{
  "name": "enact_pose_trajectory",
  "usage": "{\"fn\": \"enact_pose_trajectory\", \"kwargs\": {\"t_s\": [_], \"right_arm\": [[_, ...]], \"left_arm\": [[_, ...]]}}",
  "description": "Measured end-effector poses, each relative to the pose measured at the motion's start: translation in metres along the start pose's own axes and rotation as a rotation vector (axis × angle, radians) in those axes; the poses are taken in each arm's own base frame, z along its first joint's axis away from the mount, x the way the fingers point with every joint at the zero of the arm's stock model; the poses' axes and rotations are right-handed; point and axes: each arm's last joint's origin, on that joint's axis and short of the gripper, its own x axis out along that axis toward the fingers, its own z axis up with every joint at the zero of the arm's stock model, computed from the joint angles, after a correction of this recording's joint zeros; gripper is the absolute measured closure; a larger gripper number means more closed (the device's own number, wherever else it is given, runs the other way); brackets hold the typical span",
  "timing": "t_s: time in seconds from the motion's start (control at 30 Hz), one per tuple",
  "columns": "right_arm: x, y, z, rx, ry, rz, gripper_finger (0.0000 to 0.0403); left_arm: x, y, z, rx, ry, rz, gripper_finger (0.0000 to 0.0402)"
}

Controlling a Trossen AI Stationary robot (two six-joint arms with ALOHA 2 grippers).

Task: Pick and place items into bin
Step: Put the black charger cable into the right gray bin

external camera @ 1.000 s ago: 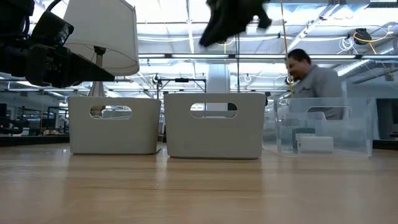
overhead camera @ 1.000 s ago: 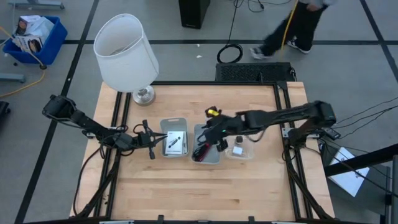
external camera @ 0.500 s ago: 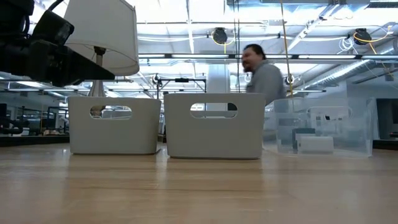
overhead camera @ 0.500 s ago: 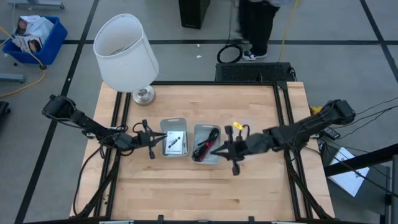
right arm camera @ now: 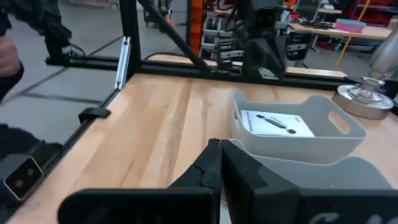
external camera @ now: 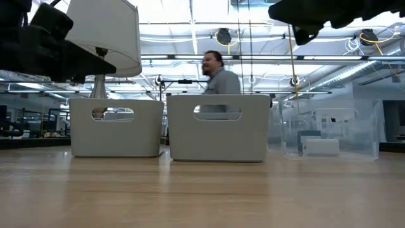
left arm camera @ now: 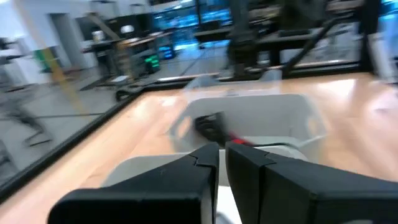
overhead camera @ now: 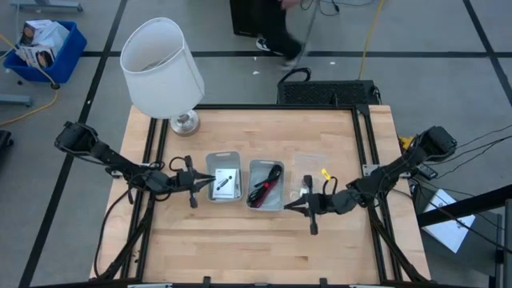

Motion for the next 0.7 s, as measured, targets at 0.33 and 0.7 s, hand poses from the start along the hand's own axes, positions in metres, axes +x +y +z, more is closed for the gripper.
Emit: {"fn": "enact_pose_trajectory", "kwargs": {"t_s": [0.33,0.7], "right_arm": [[0.007,0.015,-0.016,0.029,0.023,0.024,0.0403],[0.033,0.026,-0.053,0.123,0.057,0.043,0.0403]], "left_arm": [[-0.002,-0.026,0.014,-0.060,0.012,-0.176,0.0364],[-0.006,-0.060,0.013,-0.150,0.248,-0.221,0.0364]]}}
